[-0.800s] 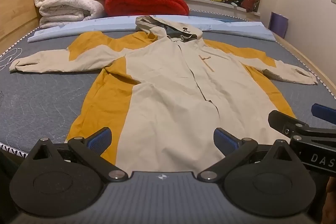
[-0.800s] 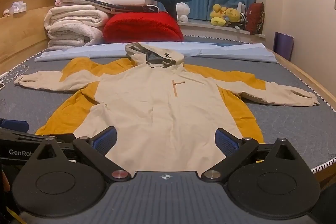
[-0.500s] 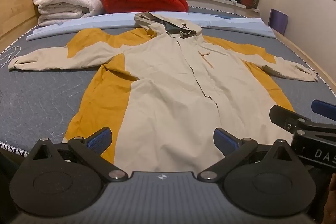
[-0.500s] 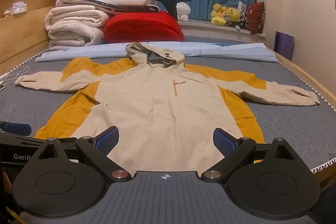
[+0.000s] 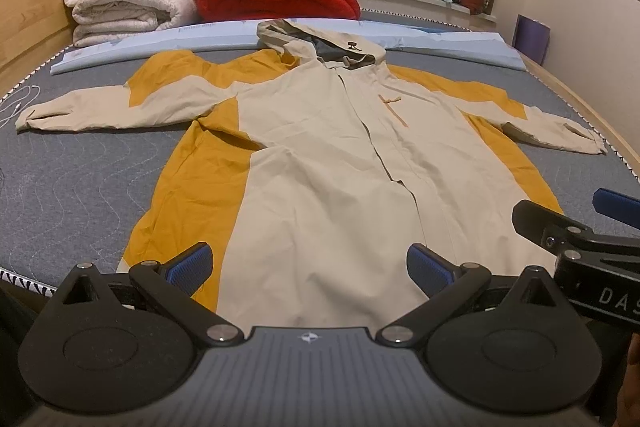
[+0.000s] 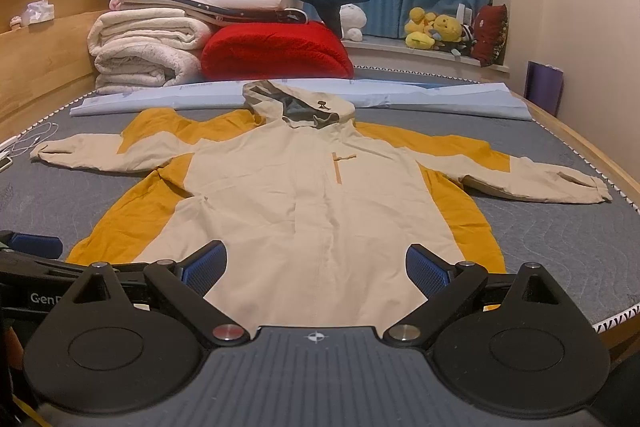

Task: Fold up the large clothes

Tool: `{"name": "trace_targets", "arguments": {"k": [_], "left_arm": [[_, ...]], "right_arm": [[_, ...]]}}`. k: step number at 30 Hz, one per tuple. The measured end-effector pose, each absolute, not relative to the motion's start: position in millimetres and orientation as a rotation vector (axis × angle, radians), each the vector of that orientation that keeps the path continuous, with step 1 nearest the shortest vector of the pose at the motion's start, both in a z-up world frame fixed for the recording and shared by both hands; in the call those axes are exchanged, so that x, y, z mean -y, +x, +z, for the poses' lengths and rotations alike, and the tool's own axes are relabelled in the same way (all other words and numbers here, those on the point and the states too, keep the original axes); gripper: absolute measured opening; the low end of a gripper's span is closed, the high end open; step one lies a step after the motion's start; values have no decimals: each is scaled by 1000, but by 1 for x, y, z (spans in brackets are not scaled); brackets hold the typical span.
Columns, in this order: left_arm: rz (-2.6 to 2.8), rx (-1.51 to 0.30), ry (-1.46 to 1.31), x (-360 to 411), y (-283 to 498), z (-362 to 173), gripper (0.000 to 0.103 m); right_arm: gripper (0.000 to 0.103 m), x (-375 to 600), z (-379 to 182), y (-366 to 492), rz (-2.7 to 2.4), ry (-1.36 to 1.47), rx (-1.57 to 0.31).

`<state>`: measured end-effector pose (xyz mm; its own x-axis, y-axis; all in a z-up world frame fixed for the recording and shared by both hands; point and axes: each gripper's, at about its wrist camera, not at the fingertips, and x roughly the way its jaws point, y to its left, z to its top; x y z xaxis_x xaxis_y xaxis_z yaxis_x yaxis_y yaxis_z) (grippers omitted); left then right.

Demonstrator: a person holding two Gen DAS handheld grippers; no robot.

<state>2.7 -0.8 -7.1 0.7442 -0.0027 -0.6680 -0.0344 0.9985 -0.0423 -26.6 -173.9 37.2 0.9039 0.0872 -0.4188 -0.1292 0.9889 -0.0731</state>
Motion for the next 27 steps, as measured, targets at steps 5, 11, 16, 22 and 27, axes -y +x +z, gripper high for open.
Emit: {"name": "trace_targets", "arguments": {"k": [5, 11, 16, 22, 27], "left_arm": [[19, -724, -52, 2, 2, -8, 103], [18, -719, -53, 1, 1, -9, 103], [-5, -644, -67, -1, -1, 1, 99], [-13, -446, -112, -13, 4, 33, 91], [-5, -375, -109, -28, 44, 74, 71]], "right_arm": [[96, 174, 37, -26, 113, -101, -430], [92, 175, 36, -26, 107, -101, -425], [77, 180, 38, -27, 74, -74, -397], [72, 190, 46, -29, 31, -30, -324], [73, 195, 54, -32, -3, -29, -198]]}}
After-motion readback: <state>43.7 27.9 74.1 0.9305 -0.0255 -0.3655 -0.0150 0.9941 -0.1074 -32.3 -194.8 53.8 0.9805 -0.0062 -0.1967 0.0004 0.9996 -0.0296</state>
